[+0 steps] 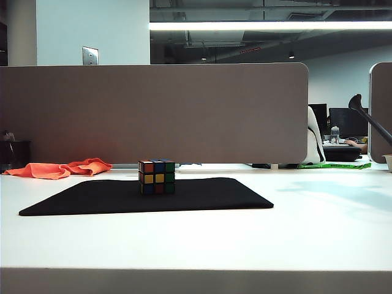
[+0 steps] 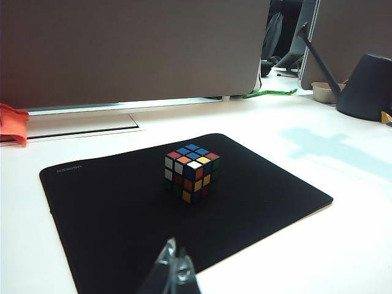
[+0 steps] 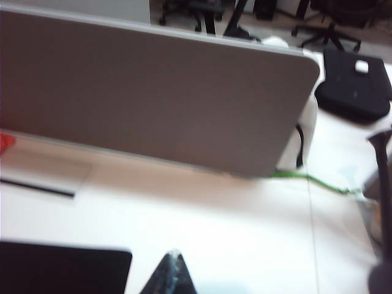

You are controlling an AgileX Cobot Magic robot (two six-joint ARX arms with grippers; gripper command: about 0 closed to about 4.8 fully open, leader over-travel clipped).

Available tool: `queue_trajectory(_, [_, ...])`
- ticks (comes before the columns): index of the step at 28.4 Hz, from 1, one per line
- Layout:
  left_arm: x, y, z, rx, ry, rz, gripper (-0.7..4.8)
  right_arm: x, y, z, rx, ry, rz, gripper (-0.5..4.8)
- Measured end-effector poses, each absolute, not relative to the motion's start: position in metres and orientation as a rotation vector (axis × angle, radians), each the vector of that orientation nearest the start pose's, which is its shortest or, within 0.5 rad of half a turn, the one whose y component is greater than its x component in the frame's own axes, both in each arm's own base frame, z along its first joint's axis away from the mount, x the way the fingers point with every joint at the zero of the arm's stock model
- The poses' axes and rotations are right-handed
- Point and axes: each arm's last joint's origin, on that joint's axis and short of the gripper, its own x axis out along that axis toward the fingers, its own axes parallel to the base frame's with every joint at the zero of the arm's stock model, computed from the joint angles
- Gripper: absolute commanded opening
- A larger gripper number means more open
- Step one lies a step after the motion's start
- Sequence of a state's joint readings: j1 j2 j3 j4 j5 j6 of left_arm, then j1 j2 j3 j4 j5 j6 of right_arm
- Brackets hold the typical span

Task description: Pick up the cube on the right side of the mouse pad, then place it in the center of the mouse pad.

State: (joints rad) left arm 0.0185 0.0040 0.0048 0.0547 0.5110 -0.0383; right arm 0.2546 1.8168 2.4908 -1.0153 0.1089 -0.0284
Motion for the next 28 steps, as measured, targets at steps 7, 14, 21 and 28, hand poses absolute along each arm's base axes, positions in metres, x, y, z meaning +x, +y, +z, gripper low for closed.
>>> queue_trajectory(7, [0.094, -0.012, 0.170, -0.023, -0.045, -0.493, -0.06, 0.283, 0.070, 0.539, -0.140, 0.363, 0.158, -0.01])
queue_trajectory(14, [0.094, -0.012, 0.170, -0.023, -0.045, -0.493, -0.06, 0.271, 0.067, 0.567, -0.096, 0.121, 0.154, -0.01])
queue_trajectory(21, [0.094, -0.012, 0.170, -0.024, -0.044, -0.494, -0.06, 0.332, 0.084, 0.506, -0.070, 0.179, 0.182, -0.01])
queue_trajectory(28, [0.094, -0.012, 0.170, -0.024, -0.044, -0.494, -0.06, 0.329, 0.083, 0.469, -0.044, 0.093, 0.187, -0.01])
